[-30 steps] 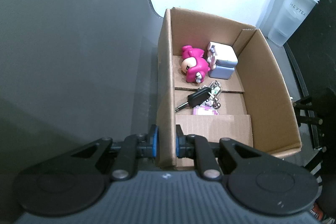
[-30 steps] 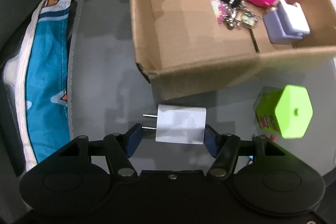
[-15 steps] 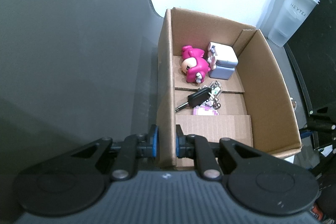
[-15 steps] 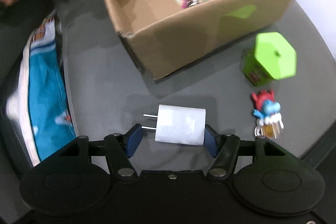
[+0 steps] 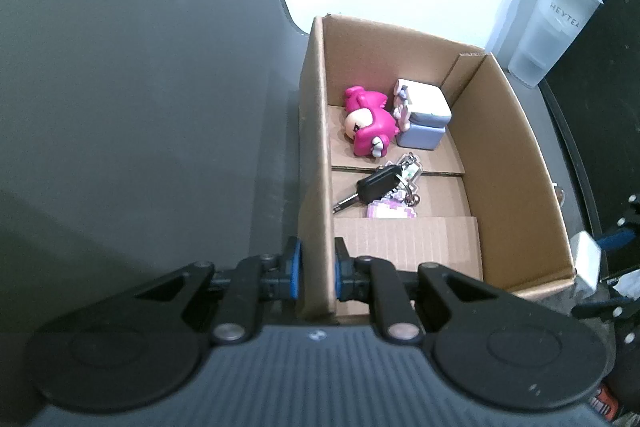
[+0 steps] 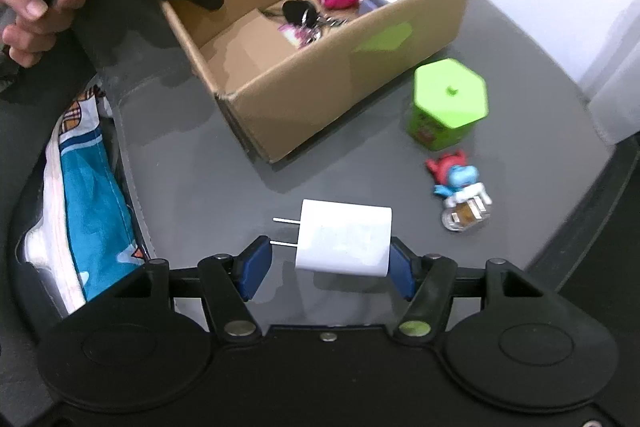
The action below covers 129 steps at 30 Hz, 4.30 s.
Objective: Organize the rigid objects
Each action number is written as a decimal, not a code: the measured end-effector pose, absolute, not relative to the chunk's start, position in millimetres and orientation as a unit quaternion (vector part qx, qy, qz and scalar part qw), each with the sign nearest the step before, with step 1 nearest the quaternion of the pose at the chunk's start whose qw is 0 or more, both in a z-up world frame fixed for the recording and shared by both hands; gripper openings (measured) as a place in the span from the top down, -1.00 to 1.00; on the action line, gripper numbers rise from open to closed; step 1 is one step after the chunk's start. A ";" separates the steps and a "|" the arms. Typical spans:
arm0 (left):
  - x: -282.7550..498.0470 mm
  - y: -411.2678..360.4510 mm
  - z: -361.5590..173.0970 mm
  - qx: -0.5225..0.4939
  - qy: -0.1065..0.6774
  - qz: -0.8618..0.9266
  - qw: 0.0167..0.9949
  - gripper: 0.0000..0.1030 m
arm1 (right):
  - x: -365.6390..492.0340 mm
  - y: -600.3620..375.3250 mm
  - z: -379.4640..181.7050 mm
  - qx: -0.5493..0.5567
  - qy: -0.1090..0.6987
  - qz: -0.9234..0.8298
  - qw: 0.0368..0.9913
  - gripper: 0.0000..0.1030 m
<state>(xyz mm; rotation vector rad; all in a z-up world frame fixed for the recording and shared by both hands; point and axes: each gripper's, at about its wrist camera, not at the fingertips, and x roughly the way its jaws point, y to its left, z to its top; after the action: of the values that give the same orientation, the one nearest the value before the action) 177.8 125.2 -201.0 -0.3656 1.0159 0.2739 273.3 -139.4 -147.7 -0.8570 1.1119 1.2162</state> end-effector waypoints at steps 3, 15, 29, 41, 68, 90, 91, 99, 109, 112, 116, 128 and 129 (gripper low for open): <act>177.8 125.2 -200.9 -0.173 0.482 0.130 0.849 0.72 | 271.4 -139.6 -142.1 -0.368 0.475 0.519 0.608 -0.18; 176.1 125.8 -201.2 -0.174 0.479 0.132 0.850 0.72 | 275.4 -133.3 -94.0 -0.345 0.440 0.524 0.643 -0.18; 176.5 128.5 -200.5 -0.177 0.481 0.125 0.850 0.71 | 270.2 -76.5 -69.2 -0.362 0.383 0.561 0.638 -0.18; 175.8 129.6 -199.8 -0.179 0.481 0.118 0.850 0.69 | 246.0 -11.9 -93.2 -0.450 0.344 0.584 0.581 -0.19; 174.3 132.8 -198.3 -0.181 0.480 0.117 0.851 0.69 | 217.6 49.3 -153.8 -0.544 0.318 0.616 0.472 -0.19; 173.4 131.4 -200.4 -0.182 0.479 0.118 0.850 0.70 | 236.7 15.2 -114.9 -0.455 0.367 0.611 0.534 -0.38; 173.5 131.3 -200.0 -0.182 0.479 0.117 0.851 0.70 | 239.9 8.4 -106.8 -0.444 0.366 0.611 0.544 -0.46; 173.7 130.1 -200.6 -0.179 0.479 0.117 0.851 0.70 | 260.1 -46.3 -68.0 -0.396 0.369 0.587 0.602 -0.57; 173.7 129.9 -201.4 -0.180 0.479 0.118 0.851 0.70 | 264.0 -97.0 -48.7 -0.343 0.377 0.563 0.651 -0.71; 173.6 130.2 -200.6 -0.181 0.479 0.117 0.851 0.70 | 268.3 -110.2 -43.9 -0.315 0.381 0.553 0.670 -0.83; 173.6 130.3 -200.6 -0.181 0.479 0.117 0.851 0.70 | 276.1 -128.7 -38.2 -0.276 0.388 0.535 0.697 -0.92; 173.5 130.5 -200.9 -0.179 0.479 0.116 0.851 0.70 | 283.1 -169.8 -49.7 -0.188 0.408 0.460 0.766 -0.99; 173.2 130.0 -200.9 -0.179 0.479 0.115 0.852 0.70 | 283.3 -171.8 -51.1 -0.184 0.410 0.451 0.771 -0.99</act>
<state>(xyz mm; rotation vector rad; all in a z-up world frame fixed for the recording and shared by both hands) 173.2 130.0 -200.9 -0.3759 1.0086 0.2429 283.3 -171.8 -51.1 -0.3979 0.8886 0.9777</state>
